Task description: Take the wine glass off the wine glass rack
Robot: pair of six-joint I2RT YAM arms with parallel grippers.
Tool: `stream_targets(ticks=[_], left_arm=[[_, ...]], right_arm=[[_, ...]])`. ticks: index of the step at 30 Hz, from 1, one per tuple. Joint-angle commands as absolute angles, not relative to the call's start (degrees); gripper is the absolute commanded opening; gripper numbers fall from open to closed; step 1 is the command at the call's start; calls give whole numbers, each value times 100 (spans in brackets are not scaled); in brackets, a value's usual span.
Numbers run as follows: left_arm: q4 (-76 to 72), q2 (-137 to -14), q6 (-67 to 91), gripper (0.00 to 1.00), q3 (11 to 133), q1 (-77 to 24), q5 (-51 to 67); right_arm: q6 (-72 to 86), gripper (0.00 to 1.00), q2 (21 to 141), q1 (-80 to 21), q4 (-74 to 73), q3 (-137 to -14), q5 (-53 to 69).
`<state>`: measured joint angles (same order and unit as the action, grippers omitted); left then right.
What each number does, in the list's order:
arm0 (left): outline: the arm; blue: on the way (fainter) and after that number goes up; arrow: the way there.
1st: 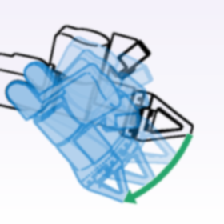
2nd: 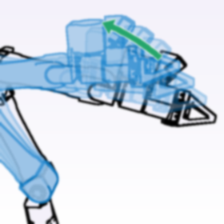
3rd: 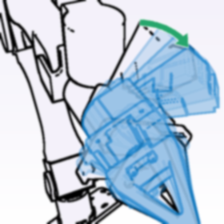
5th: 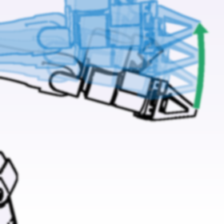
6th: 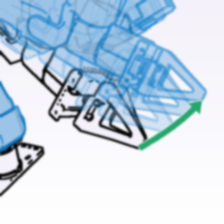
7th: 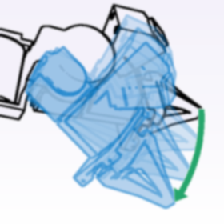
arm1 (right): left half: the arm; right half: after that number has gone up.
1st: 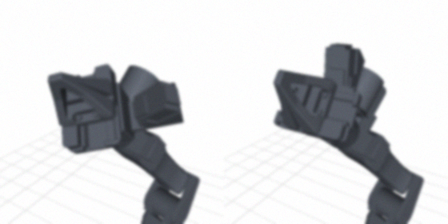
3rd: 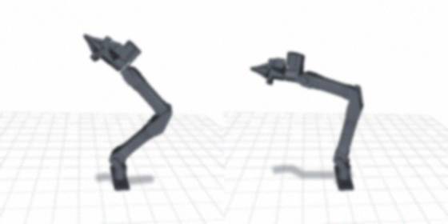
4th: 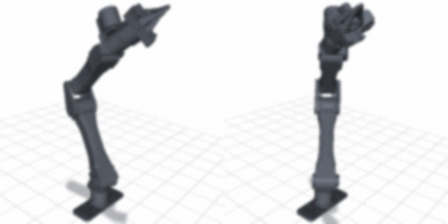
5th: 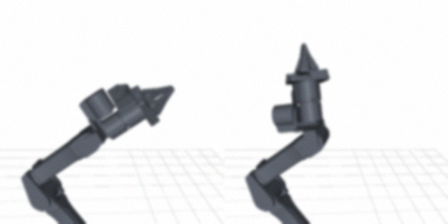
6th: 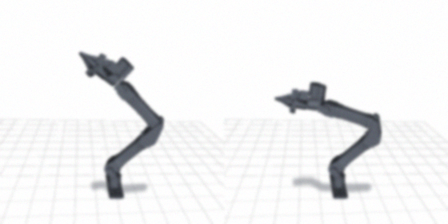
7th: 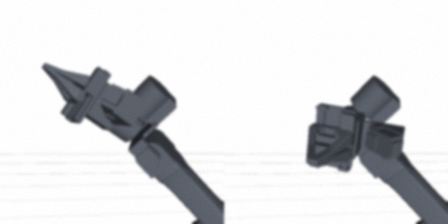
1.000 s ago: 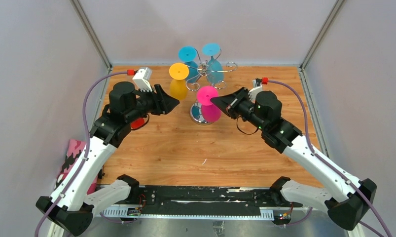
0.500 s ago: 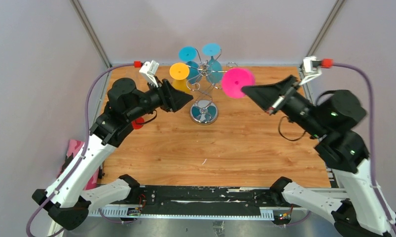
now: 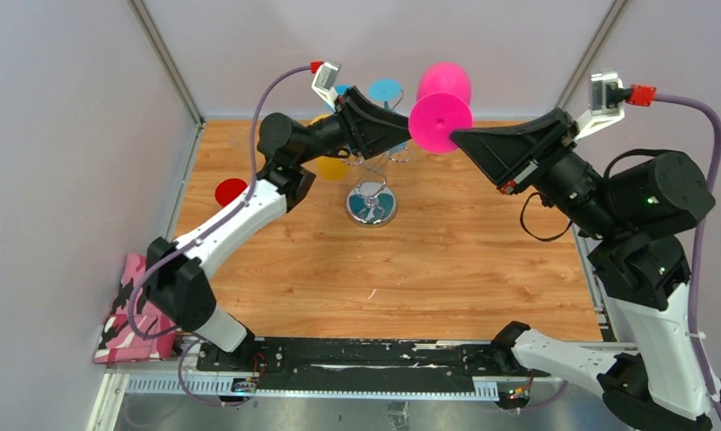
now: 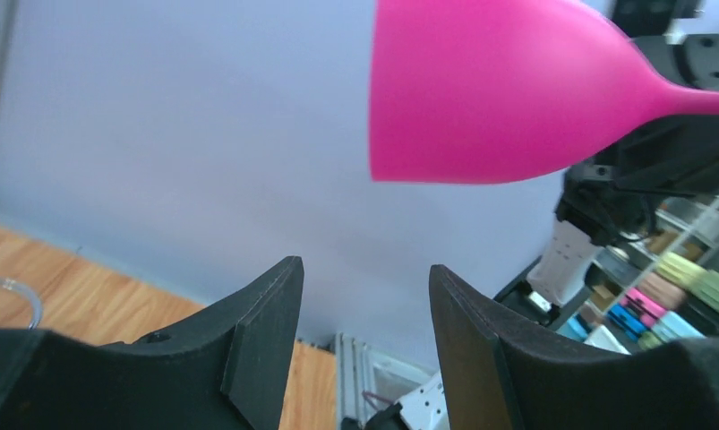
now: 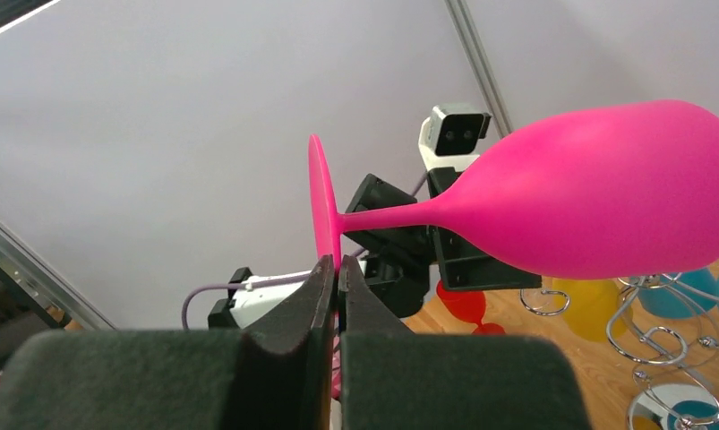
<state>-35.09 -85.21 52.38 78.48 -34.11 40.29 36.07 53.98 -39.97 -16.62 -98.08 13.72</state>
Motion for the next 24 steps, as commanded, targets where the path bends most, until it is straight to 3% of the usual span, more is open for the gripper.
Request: stream_targets(ticks=[1, 4, 15, 24], left_arm=[[-7766, -9162, 7594, 59, 7890, -3201, 4761], [-9005, -9741, 8685, 59, 8054, -3038, 4622], [-9010, -10035, 8350, 59, 7997, -3028, 4470], [-9009, -9774, 8300, 59, 7879, -3031, 4437]], right_arm=[[3338, 0, 5381, -3946, -1221, -9812, 1814], [3288, 0, 5258, -3946, -1092, -9683, 1873], [3760, 0, 5241, -3945, -714, -9254, 2065], [4569, 0, 5411, -3942, 422, -8445, 2460]])
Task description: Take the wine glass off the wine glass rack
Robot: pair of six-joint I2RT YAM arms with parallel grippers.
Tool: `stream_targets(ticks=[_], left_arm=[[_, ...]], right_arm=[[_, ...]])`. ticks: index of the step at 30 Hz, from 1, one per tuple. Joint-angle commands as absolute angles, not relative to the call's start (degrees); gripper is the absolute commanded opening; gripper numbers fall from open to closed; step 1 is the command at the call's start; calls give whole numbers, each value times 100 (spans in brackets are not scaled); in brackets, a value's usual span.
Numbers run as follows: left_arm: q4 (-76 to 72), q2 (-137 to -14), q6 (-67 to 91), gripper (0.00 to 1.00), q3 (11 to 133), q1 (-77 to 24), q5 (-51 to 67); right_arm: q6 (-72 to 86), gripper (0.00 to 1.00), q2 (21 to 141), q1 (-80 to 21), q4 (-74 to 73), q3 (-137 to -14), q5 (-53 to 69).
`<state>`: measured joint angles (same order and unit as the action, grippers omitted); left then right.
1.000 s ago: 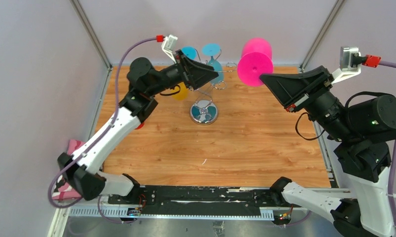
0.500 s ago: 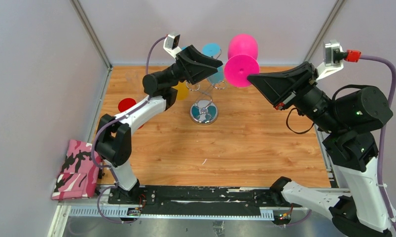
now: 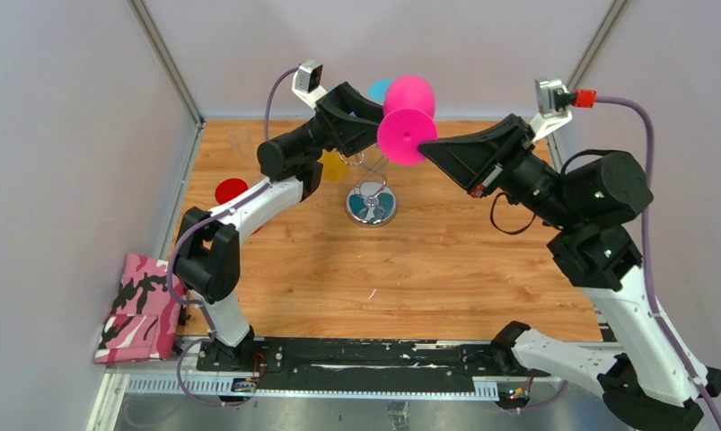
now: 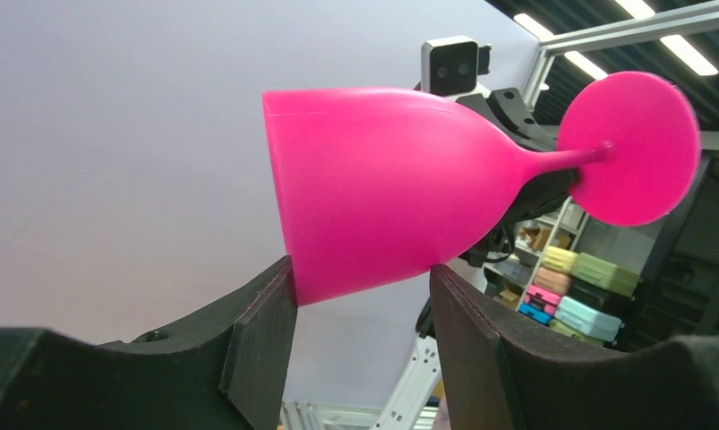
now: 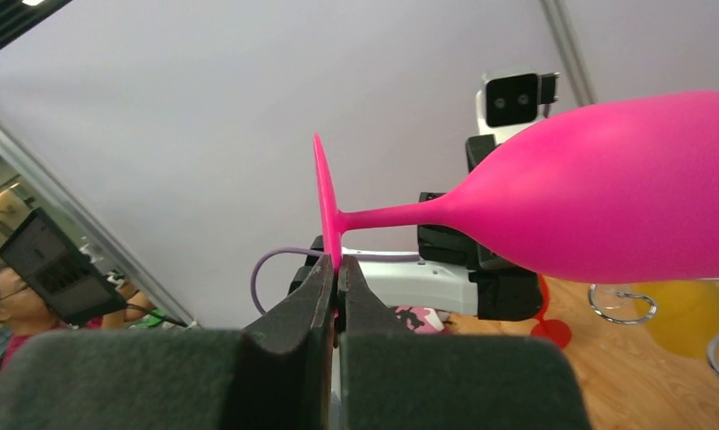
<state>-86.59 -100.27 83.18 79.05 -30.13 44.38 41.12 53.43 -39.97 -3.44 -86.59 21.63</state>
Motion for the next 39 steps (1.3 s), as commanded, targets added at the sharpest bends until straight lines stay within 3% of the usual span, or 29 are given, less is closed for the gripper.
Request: stream_targets(ticks=[1, 16, 19, 28, 36, 39], left_arm=[[-9009, -9736, 8290, 59, 7856, -3032, 4443], [-9012, -8474, 7876, 58, 6955, -3023, 4325], [-9007, -8036, 7807, 52, 6659, -3023, 4245], [-8992, -7064, 7819, 20, 6026, -3021, 4228], [-8991, -6880, 7872, 23, 5842, -3030, 4202], [-8993, -6926, 7884, 16, 5829, -3032, 4206]], right_arm=[[4638, 0, 5435, -3939, 486, -8396, 2495], [6130, 0, 4925, -3873, 1699, -7151, 2539], [6593, 0, 4842, -3823, 2201, -6643, 2450], [7443, 0, 5333, -3655, 2856, -6027, 2712], [7755, 0, 5852, -3656, 3070, -5873, 3030], [7763, 0, 5937, -3656, 3148, -5839, 3081]])
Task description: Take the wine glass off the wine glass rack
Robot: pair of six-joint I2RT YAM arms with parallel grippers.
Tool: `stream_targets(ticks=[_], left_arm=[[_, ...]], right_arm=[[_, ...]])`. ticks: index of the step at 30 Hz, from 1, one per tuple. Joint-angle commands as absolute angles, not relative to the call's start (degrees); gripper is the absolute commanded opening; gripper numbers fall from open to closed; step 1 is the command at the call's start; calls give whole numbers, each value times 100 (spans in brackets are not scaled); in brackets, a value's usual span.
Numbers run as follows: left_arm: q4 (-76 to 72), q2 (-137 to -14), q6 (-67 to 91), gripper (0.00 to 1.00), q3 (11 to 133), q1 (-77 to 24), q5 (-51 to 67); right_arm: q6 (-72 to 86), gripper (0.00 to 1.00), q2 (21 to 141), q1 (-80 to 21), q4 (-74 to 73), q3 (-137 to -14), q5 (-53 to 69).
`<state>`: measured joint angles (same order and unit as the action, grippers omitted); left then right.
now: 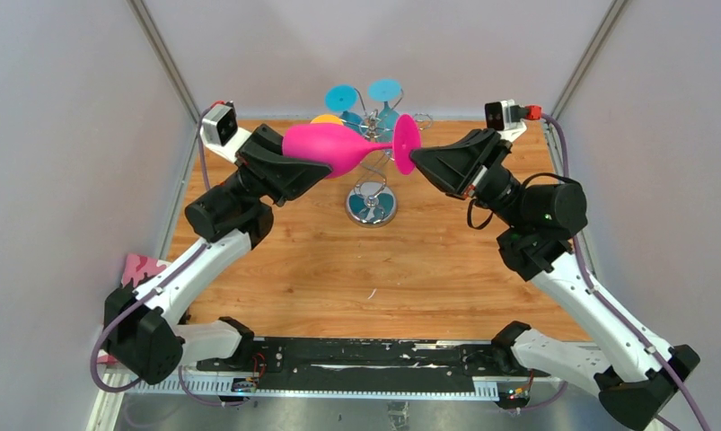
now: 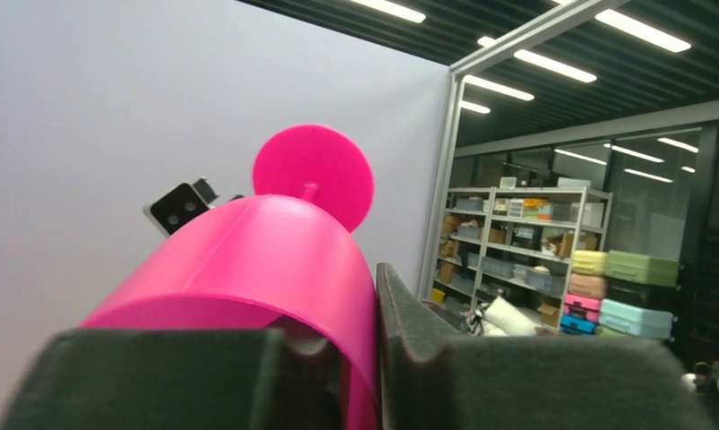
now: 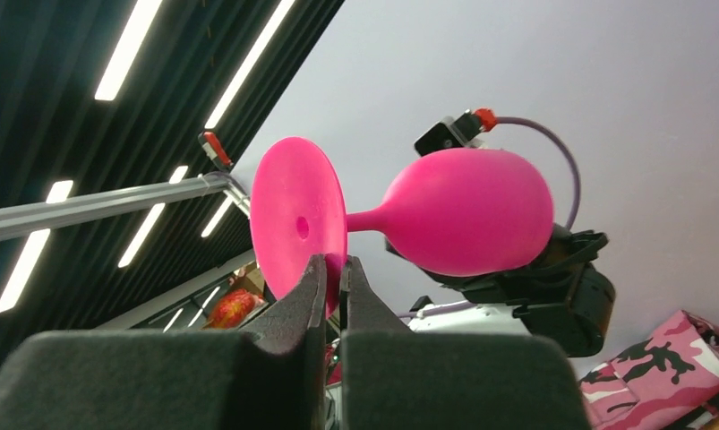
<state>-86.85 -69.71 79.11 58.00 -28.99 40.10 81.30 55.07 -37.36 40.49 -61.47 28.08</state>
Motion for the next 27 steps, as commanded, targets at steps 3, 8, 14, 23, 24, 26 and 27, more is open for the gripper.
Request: stream_targets(ticks=[3, 8, 14, 23, 24, 26, 27], left_arm=[[-8993, -7048, 7995, 0, 5883, -3032, 4198], [-8201, -6962, 7639, 0, 5874, -3032, 3961], [-3814, -6226, 5051, 0, 6485, -3171, 3098], [1998, -8223, 1924, 0, 10704, -5094, 532], [2457, -8682, 1712, 0, 11288, -5330, 282], [3148, -9620, 1494, 0, 12453, -5625, 213], [3446, -10038, 1506, 0, 13005, -5701, 211]], right_arm=[[7700, 0, 5945, -3652, 3141, -5847, 3125], [7132, 0, 5620, -3592, 2434, -5981, 2917], [5413, 52, 4456, -3471, 127, -6558, 1316], [3245, 75, 2599, -3478, -2090, -7211, -2351], [3079, 75, 2547, -3479, -2265, -7347, -2621], [2799, 75, 2451, -3486, -2519, -7583, -3049], [2677, 74, 2393, -3487, -2570, -7657, -3217]])
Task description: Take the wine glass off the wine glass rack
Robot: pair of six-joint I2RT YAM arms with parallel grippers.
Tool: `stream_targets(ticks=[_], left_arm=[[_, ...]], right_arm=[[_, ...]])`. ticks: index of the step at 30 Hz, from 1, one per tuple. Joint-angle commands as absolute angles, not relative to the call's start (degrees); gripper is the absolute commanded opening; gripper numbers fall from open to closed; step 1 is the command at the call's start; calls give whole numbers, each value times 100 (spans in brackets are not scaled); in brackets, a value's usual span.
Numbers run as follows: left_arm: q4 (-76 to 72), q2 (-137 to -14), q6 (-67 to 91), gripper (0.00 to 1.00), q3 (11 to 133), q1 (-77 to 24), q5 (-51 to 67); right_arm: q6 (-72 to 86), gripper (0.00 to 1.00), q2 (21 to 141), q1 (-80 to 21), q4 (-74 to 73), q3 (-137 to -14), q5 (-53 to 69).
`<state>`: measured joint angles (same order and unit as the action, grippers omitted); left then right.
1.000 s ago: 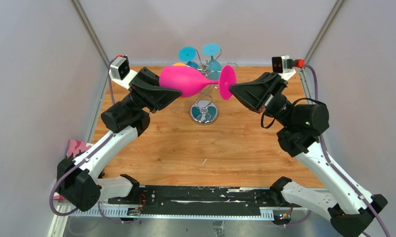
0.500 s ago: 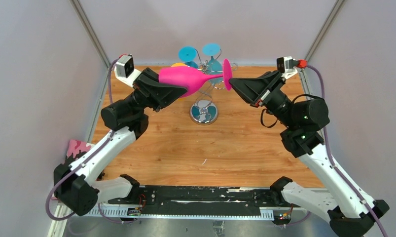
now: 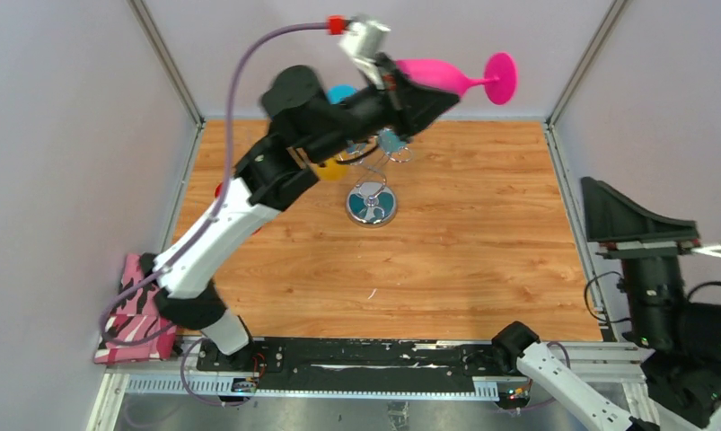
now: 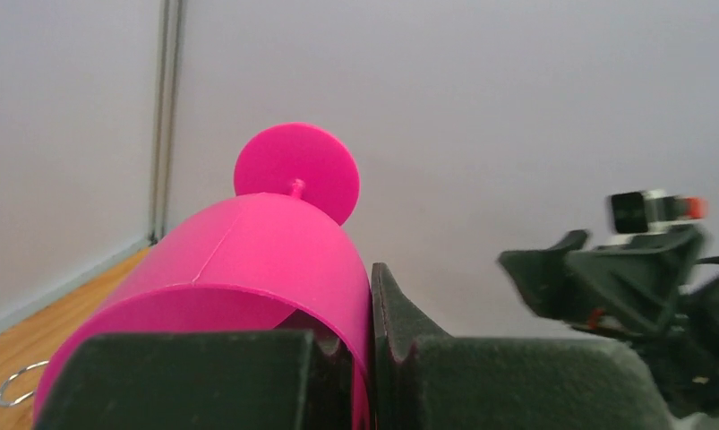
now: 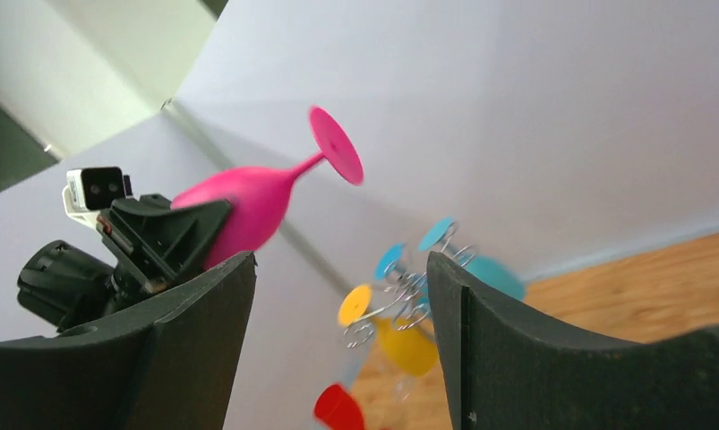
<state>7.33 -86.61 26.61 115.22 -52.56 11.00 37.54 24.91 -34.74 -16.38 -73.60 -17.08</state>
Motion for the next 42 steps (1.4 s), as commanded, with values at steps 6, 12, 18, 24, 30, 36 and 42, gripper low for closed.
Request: stream_targets(ticks=[6, 12, 18, 24, 30, 36, 42], left_arm=[[4139, -12099, 1517, 0, 14988, -5730, -222], [4113, -12648, 1400, 0, 14748, -5730, -82], [4491, -12744, 1284, 0, 14195, -5747, 69], [5574, -12730, 982, 0, 13818, -5952, 11], [6007, -12477, 581, 0, 12616, -6127, 211], [6144, -12762, 295, 0, 12720, -6161, 683], [6143, -13094, 185, 0, 13049, -6162, 827]], right_arm=[[2111, 69, 2089, -3636, -2778, -7795, -4084], [1665, 68, 1897, -3936, -2787, -7743, -4697], [1565, 68, 1775, -4191, -2755, -7595, -4971], [1628, 67, 1744, -4386, -2760, -7344, -5107], [1771, 67, 1766, -4467, -2766, -7182, -5071], [1864, 67, 1711, -4516, -2775, -7115, -5044], [1852, 66, 1645, -4530, -2820, -7163, -5019]])
